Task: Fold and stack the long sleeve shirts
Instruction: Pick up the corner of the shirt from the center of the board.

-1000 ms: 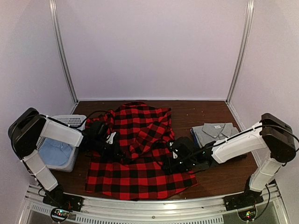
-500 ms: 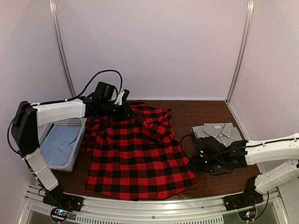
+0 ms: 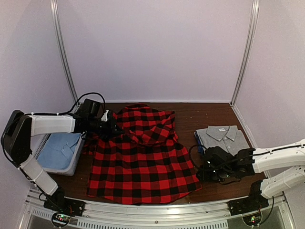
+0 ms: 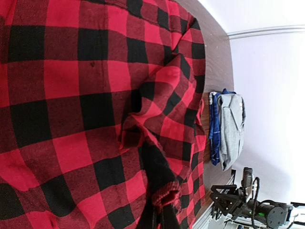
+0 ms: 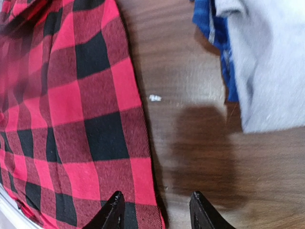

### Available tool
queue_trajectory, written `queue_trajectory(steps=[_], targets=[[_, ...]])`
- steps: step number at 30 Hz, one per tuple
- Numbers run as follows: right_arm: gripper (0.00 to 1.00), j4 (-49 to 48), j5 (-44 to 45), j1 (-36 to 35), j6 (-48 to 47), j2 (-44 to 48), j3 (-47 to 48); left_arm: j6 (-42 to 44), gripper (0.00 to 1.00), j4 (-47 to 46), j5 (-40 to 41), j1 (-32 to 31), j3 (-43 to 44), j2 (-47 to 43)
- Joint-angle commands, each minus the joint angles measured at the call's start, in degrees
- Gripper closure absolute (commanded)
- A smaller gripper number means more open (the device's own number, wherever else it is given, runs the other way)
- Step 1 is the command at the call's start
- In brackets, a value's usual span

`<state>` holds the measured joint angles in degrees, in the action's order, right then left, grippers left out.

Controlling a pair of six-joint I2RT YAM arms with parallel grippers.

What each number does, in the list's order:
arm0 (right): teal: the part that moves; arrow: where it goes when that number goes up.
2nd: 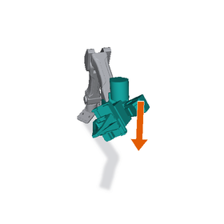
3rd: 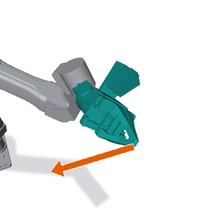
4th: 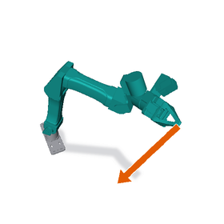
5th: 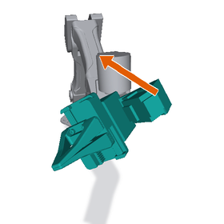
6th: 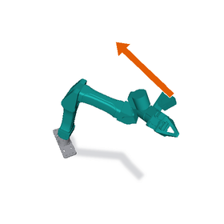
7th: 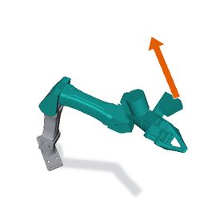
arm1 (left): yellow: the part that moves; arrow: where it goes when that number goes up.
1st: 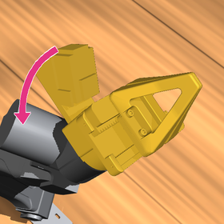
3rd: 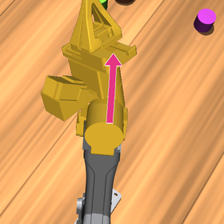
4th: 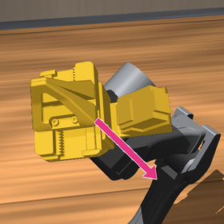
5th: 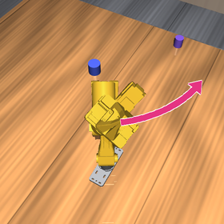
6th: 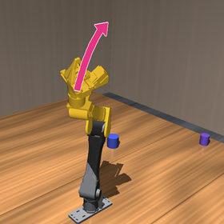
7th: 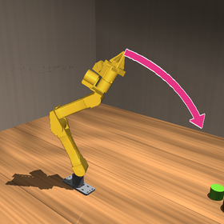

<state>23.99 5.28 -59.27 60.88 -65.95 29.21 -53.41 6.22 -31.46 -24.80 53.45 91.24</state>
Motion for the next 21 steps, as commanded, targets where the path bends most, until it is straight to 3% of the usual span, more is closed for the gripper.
queue_trajectory(steps=[1,11,21], targets=[[0.54,0.5,-2.5,-3.4,3.1,-0.1,-1.5,-1.4,1.0,-5.8,-2.1,0.2,1.7,-2.1],[0.64,-1.1,-2.3,-7.8,7.4,-5.1,-1.2,-0.1,1.0,-4.9,-2.4,0.3,9.3,0.7],[0.96,5.2,4.2,-8.4,7.5,-4.2,4.8,0.4,1.0,-3.4,-2.0,2.8,19.7,2.5]])
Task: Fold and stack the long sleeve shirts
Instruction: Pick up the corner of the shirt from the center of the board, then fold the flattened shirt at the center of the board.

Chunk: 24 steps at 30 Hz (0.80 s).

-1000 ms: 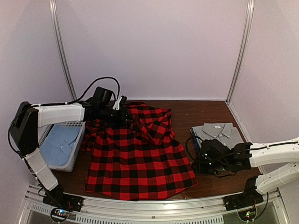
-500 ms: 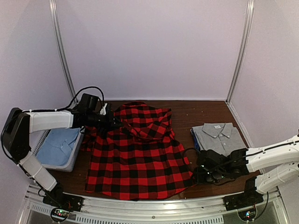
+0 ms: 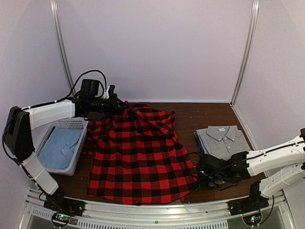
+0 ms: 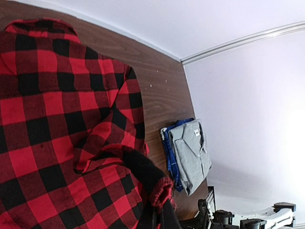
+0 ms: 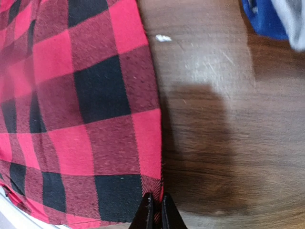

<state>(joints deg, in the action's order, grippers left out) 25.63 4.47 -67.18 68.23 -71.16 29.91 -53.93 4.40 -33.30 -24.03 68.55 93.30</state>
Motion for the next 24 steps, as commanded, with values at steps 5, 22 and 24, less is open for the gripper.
queue_trajectory(steps=[5,22,24], targets=[[1.0,1.7,7.5,-1.4,-2.7,2.3,8.1,2.1,1.0,0.1,0.2,5.8,9.7,0.6],[1.0,-9.4,2.2,-8.0,-17.8,-12.9,21.3,7.8,1.0,8.9,3.0,20.6,9.6,-4.2],[1.0,-9.8,1.1,-8.1,-18.8,-14.5,22.2,8.5,1.0,9.7,3.0,22.1,9.1,-4.7]])
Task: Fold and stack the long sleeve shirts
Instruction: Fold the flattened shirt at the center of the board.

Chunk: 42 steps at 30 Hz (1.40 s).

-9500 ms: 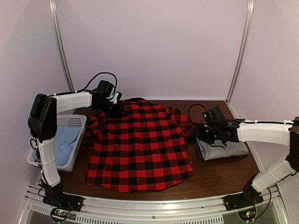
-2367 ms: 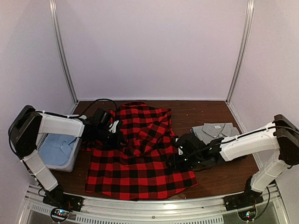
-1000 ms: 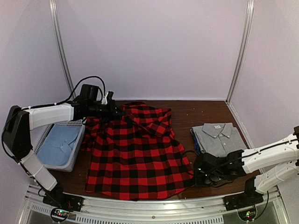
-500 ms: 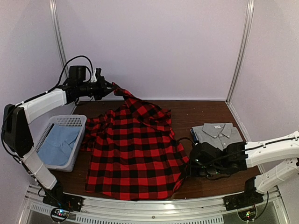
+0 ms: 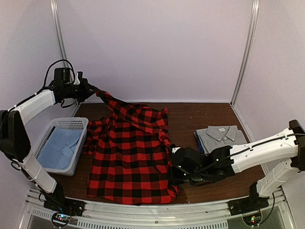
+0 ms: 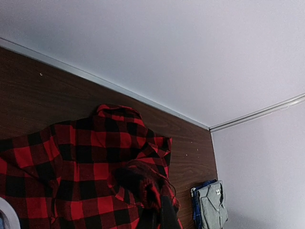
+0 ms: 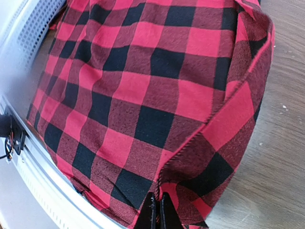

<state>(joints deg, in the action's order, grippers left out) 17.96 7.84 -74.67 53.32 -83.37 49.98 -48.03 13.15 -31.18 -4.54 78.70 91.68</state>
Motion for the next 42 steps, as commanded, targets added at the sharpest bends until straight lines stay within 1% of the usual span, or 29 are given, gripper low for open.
queue_trajectory(steps=[1,6,10,14,26,36,42], targets=[[1.0,-2.4,-2.9,-0.6,-4.2,-2.8,2.4,3.0,1.0,1.2,1.0,3.3,-1.2,-3.2],[1.0,-5.2,-6.6,-0.7,-6.1,-4.6,2.5,4.0,1.0,2.3,0.7,5.7,-1.1,-3.0],[1.0,-5.9,-10.0,-0.7,-7.8,-6.5,3.7,4.2,1.0,2.4,0.9,6.4,-0.4,-3.4],[1.0,-5.7,-11.7,-0.7,-9.2,-8.8,5.8,4.3,1.0,2.5,1.1,6.6,1.1,-3.4],[1.0,-10.0,-16.1,-0.5,-9.9,-12.9,7.7,6.1,1.0,4.2,2.9,6.6,7.7,-3.5],[1.0,-11.1,-18.2,-0.4,-10.9,-16.1,10.0,7.1,1.0,5.3,4.1,7.0,7.5,-4.0],[1.0,-12.2,-19.7,-0.4,-10.5,-17.4,9.4,7.4,1.0,5.7,6.2,7.3,5.6,-6.6]])
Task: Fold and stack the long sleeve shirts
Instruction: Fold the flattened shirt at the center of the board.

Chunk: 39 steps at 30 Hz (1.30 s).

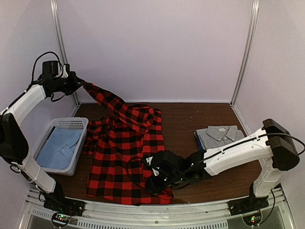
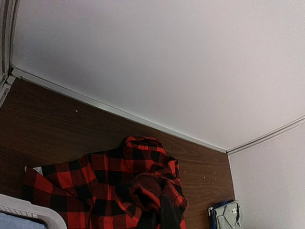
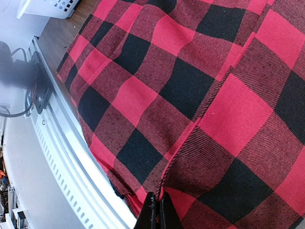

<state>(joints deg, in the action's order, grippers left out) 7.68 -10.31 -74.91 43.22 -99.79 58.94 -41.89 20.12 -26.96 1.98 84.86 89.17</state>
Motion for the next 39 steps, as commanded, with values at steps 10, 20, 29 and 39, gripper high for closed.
queue_trajectory(steps=[10,20,29,39], targets=[[1.0,-3.5,-3.0,-0.1,0.6,-3.2,-0.6,1.1,1.0,-2.3,1.3,0.8,-8.5,-7.8],[0.8,-4.3,-2.3,0.2,1.0,-1.7,-1.3,0.7,1.0,-3.0,0.5,0.8,-15.4,-11.1],[0.62,-6.0,0.9,4.0,2.9,6.5,-4.7,-0.8,1.0,-4.7,-1.6,0.8,-21.6,-15.8],[0.72,-6.9,0.7,5.7,5.6,7.9,-11.7,-3.2,1.0,-5.8,-8.7,-0.5,-28.8,-19.0]])
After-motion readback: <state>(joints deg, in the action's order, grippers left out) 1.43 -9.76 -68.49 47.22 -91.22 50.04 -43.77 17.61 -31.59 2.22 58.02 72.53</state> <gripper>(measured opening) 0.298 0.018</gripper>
